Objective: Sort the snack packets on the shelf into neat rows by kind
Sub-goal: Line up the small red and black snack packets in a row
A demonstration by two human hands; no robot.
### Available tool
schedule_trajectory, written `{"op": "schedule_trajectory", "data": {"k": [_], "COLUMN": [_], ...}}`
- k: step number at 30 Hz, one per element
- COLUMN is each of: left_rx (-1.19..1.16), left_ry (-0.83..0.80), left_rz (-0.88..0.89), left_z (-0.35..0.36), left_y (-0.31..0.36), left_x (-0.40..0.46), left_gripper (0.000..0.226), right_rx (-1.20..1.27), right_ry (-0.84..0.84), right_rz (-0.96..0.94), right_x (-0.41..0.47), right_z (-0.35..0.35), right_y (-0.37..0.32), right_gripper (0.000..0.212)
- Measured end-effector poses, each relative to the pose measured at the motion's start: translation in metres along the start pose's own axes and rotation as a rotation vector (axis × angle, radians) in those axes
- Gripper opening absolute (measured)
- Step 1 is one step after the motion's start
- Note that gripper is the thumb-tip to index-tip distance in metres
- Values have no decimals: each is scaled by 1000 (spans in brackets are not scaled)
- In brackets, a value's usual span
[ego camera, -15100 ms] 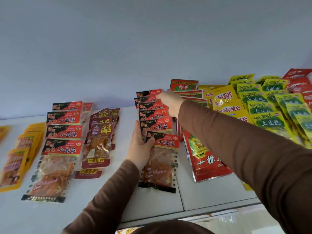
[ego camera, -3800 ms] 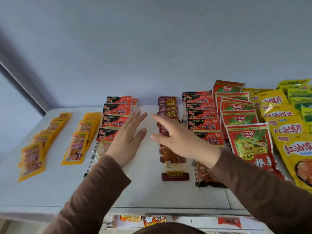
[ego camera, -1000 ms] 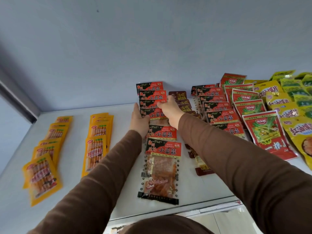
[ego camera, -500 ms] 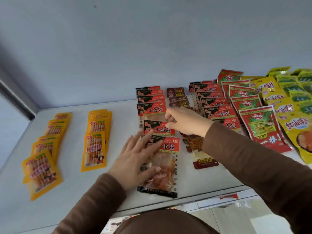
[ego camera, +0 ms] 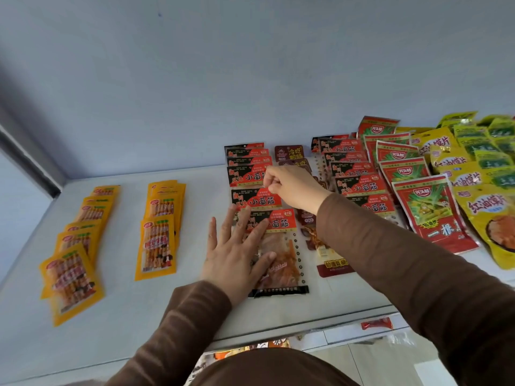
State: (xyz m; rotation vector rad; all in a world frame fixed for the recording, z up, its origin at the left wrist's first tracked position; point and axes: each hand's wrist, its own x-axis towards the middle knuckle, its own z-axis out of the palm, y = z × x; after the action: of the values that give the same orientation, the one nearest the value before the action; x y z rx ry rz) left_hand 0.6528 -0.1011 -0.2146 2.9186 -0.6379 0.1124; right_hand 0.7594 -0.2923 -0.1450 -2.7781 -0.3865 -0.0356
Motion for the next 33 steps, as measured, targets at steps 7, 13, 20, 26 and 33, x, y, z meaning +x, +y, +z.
{"op": "schedule_trajectory", "data": {"k": [7, 13, 20, 26, 33], "left_rx": [-3, -94, -490, -968, -1376], "left_ry": [48, 47, 66, 159, 58], "left_rz": [-66, -70, -260, -386, -434], "left_z": [2, 2, 1, -7, -16], "left_y": [-4, -4, -13, -28, -30], "left_x": [-4, -5, 4, 67, 121], "left_gripper": [70, 65, 81, 70, 66], "right_rx": [24, 54, 263, -324, -227], "right_ry": [51, 139, 65, -67, -253], "right_rz": [8, 15, 68, -210, -204], "right_x": [-3, -7, -47, -82, -68], "right_z": [2, 2, 2, 29, 28], "right_y": [4, 1, -6, -20, -20], "right_gripper": [10, 11, 56, 111, 114]}}
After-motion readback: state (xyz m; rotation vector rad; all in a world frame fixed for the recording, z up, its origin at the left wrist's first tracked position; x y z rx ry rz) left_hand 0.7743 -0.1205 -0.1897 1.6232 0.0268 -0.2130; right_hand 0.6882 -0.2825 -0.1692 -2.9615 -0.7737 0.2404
